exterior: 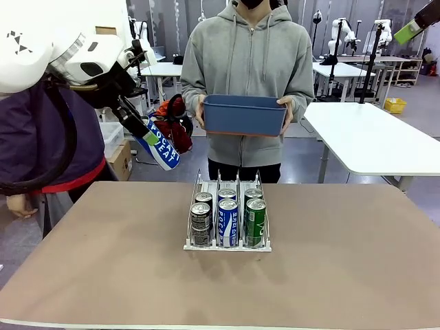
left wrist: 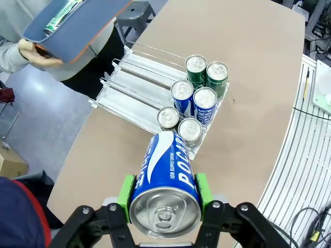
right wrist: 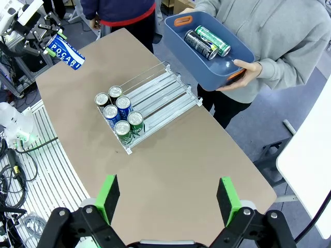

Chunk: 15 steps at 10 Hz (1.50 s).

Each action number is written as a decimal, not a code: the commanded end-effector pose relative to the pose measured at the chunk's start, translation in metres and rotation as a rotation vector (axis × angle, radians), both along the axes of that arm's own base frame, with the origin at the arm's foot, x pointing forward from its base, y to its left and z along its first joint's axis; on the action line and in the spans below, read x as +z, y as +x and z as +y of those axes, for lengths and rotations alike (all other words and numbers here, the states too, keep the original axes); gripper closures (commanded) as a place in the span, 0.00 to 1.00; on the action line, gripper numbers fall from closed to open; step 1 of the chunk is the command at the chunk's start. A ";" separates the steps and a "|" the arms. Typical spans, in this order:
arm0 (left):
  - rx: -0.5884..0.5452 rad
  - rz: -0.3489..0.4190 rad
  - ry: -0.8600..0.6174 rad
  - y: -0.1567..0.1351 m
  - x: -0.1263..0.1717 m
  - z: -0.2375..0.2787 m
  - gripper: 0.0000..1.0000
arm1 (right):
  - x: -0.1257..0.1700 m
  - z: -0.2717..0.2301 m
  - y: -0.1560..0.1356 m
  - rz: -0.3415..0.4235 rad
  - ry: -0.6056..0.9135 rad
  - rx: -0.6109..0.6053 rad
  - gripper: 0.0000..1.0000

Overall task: Fill the beverage cans into the dispenser.
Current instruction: Place the picked Ionic drink in the line of the Automatic Can Dispenser with the same cans.

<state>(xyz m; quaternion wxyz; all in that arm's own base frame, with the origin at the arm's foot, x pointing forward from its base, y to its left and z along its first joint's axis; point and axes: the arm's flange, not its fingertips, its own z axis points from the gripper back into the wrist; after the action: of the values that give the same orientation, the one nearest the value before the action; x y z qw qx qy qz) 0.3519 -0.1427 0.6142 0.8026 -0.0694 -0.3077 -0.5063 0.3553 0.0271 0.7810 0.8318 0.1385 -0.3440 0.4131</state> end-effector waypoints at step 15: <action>0.017 0.063 0.019 -0.101 -0.114 -0.104 0.43 | -0.001 0.000 -0.001 0.001 0.000 0.002 0.00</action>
<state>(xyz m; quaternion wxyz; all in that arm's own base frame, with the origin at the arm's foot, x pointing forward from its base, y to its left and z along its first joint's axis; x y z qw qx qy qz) 0.2561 -0.2580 0.5226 0.8223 -0.0455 -0.2780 -0.4944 0.3553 0.0271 0.7811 0.8318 0.1385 -0.3441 0.4130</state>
